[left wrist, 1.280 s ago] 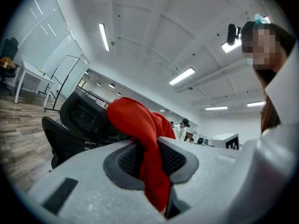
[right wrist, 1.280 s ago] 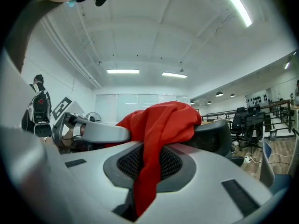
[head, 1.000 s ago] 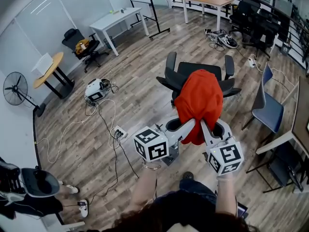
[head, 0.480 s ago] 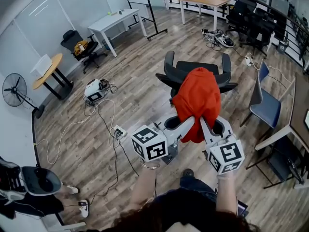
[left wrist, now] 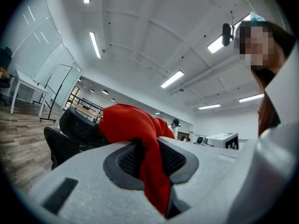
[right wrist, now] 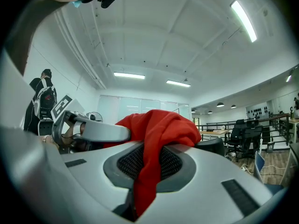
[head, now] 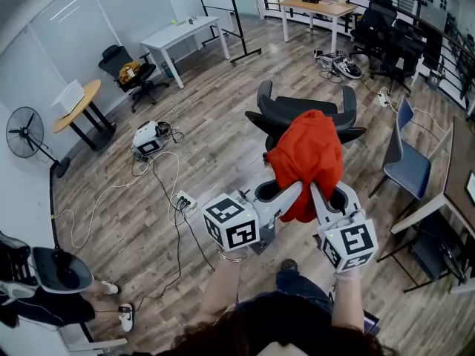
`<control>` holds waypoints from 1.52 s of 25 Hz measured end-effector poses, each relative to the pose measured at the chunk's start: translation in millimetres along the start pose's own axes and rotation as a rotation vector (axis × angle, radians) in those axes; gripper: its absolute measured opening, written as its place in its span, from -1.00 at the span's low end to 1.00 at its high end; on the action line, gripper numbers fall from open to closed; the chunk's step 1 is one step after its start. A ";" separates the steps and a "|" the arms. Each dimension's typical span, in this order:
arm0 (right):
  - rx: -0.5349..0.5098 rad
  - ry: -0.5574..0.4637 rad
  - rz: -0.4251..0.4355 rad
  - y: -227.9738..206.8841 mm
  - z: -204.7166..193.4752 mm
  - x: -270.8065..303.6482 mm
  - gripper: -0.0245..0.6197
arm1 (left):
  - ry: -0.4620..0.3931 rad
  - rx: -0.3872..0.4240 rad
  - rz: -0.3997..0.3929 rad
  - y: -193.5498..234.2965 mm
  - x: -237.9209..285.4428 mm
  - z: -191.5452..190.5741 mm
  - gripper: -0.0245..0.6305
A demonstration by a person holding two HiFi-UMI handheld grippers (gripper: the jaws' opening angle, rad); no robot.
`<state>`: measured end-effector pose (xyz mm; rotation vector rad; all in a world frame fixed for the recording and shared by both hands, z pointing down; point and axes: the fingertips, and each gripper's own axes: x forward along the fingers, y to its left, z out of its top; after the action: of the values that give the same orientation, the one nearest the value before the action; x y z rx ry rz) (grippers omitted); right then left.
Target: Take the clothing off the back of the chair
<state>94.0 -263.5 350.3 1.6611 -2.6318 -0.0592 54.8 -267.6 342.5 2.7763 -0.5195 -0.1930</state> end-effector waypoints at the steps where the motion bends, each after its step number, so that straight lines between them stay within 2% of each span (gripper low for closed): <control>1: -0.002 -0.002 0.000 3.5 1.2 -2.6 -0.77 | -0.002 0.002 -0.001 -3.0 -3.3 0.2 -0.68; 24: -0.023 0.020 0.011 64.0 9.3 -56.7 -0.77 | -0.022 0.002 0.002 -62.3 -59.3 -9.2 -0.68; 38: -0.012 0.010 0.018 101.0 9.9 -101.1 -0.77 | -0.017 0.062 0.011 -107.1 -94.1 -22.3 -0.67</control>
<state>45.9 -128.6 344.8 1.6292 -2.6334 -0.0665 7.3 -131.5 335.8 2.8335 -0.5546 -0.2010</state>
